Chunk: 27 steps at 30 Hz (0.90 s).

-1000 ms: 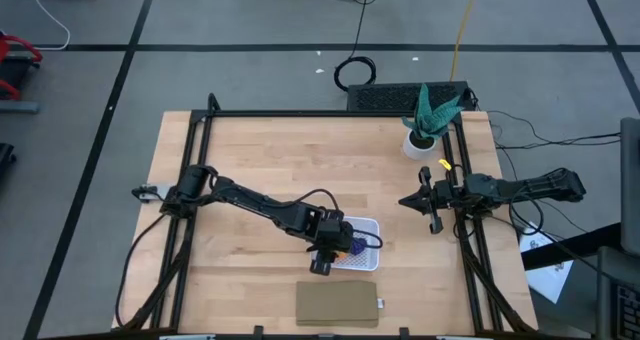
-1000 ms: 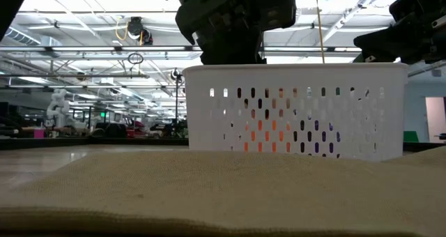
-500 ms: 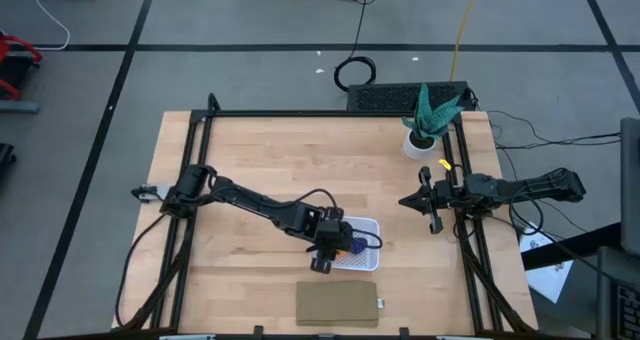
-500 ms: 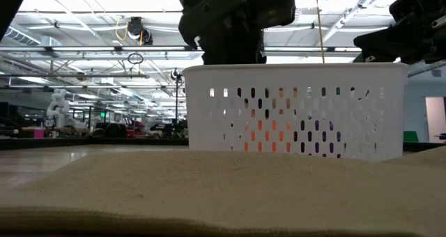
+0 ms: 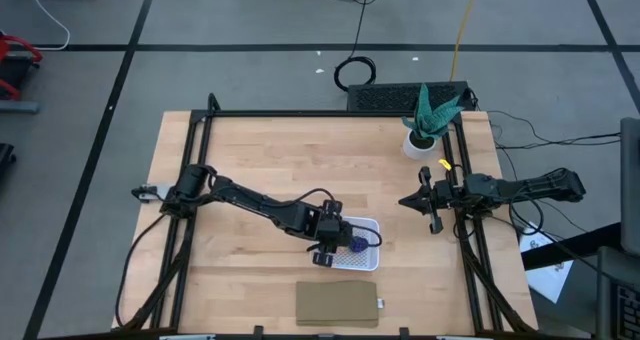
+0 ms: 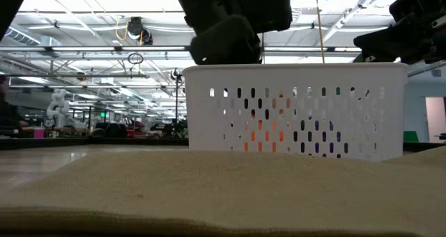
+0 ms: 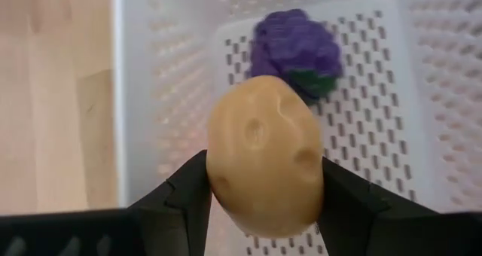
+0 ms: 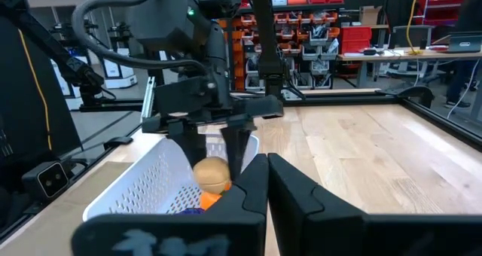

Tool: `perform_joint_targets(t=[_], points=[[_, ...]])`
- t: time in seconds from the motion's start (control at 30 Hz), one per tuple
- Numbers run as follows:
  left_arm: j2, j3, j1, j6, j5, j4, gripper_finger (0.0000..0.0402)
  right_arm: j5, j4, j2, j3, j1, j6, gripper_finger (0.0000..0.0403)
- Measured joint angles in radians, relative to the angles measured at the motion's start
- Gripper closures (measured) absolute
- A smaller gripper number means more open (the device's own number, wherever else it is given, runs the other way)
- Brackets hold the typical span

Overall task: Pick and placing Produce into tupperware
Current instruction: Put the yellow potato into the white basket

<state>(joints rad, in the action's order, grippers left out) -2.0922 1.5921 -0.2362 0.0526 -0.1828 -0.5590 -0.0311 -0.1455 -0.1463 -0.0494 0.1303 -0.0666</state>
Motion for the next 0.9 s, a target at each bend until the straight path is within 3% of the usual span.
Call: perform_joint_targets(t=[0.63, 0.9], points=[[0.004, 0.005, 0.004, -0.027, 0.009, -0.039, 0.0222, 0.000, 0.000, 0.000, 0.000, 0.000, 0.000, 0.0403], [0.005, 0.105, -0.016, -0.038, 0.072, -0.186, 0.0222, 0.000, 0.000, 0.000, 0.000, 0.000, 0.000, 0.0403]])
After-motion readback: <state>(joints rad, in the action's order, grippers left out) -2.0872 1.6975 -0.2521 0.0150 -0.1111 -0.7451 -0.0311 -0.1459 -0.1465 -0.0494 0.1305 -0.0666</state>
